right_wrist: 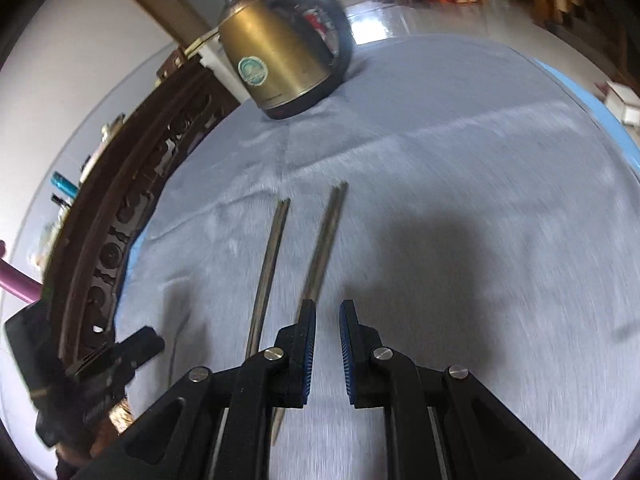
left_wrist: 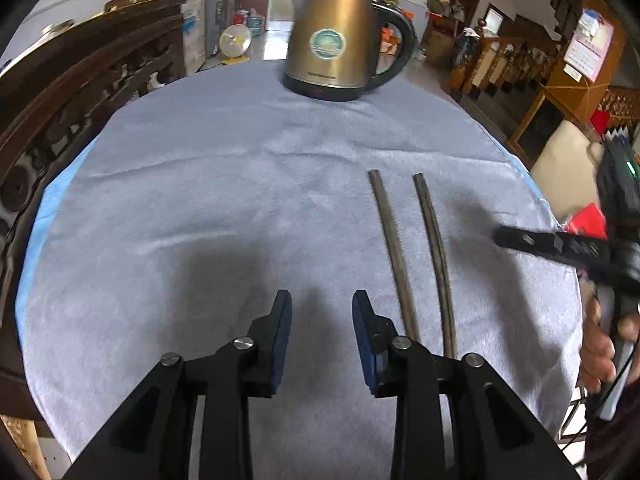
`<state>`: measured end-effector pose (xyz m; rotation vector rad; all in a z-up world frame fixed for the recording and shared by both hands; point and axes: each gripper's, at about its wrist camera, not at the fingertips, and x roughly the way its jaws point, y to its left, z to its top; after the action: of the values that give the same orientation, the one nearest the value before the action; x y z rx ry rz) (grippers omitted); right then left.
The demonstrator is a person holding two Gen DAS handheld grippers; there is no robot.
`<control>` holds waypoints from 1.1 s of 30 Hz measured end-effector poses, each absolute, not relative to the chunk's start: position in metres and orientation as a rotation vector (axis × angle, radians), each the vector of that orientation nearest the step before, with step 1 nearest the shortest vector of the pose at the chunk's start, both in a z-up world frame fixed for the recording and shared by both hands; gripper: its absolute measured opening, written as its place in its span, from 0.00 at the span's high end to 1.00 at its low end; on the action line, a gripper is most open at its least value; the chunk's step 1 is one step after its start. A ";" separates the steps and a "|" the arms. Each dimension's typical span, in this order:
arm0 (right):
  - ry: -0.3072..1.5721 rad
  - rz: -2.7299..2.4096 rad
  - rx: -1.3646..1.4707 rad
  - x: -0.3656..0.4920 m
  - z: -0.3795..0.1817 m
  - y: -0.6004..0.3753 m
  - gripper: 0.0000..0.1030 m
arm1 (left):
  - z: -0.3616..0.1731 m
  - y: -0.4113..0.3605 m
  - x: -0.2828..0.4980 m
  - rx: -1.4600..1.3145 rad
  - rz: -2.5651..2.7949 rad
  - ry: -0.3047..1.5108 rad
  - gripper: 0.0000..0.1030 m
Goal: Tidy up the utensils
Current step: 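Open both grippers and move them back over the chopsticks on the cloth, then grasp a chopstick with the left gripper while the right gripper grasps another chopstick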
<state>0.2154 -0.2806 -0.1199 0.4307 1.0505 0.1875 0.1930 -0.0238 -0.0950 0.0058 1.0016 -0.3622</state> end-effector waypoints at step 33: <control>1.195 -0.007 0.340 0.293 -0.153 -0.288 0.84 | -0.135 -0.101 0.274 0.107 -0.435 1.049 0.63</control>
<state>0.2927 -0.2881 -0.1527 0.3401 1.1947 -0.0066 0.2742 -0.1006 -0.1351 0.1071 1.0490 -0.4352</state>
